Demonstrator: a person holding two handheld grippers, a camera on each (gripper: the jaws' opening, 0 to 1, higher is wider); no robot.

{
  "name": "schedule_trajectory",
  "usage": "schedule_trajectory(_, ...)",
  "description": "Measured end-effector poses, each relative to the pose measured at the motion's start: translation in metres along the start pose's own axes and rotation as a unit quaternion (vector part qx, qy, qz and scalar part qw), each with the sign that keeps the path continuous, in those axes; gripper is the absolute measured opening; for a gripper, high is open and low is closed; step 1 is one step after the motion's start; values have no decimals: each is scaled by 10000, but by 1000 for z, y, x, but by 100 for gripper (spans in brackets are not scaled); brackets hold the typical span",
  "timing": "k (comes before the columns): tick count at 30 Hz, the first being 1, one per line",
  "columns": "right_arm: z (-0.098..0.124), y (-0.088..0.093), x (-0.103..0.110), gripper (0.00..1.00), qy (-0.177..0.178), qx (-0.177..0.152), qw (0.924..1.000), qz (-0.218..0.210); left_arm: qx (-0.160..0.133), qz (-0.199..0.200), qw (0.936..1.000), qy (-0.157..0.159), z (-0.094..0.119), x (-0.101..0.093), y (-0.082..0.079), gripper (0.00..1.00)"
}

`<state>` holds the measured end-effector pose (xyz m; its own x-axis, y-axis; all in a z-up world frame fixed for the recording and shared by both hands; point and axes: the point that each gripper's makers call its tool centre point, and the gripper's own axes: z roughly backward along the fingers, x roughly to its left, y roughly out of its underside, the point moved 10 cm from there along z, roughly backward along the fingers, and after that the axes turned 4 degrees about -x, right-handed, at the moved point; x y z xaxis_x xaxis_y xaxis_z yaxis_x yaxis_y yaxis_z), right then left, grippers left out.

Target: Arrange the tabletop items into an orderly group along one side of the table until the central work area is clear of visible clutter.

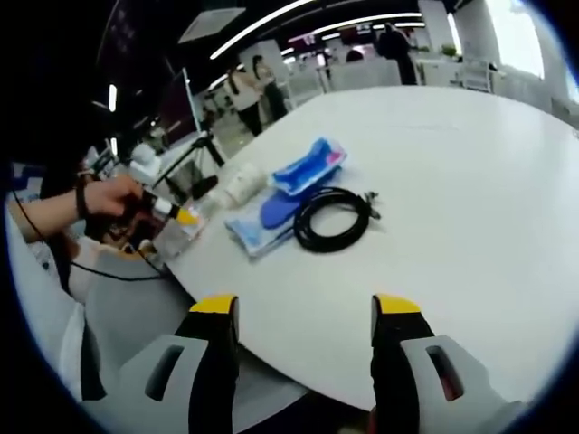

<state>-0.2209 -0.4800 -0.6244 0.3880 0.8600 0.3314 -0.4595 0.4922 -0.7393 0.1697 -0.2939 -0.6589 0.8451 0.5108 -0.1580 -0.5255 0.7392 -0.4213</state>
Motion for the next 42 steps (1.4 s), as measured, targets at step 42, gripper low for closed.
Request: schedule_trajectory(42, -6, 3, -4, 57, -15, 27, 10000, -93, -1225, 9, 9924, -149, 60, -18, 13, 37)
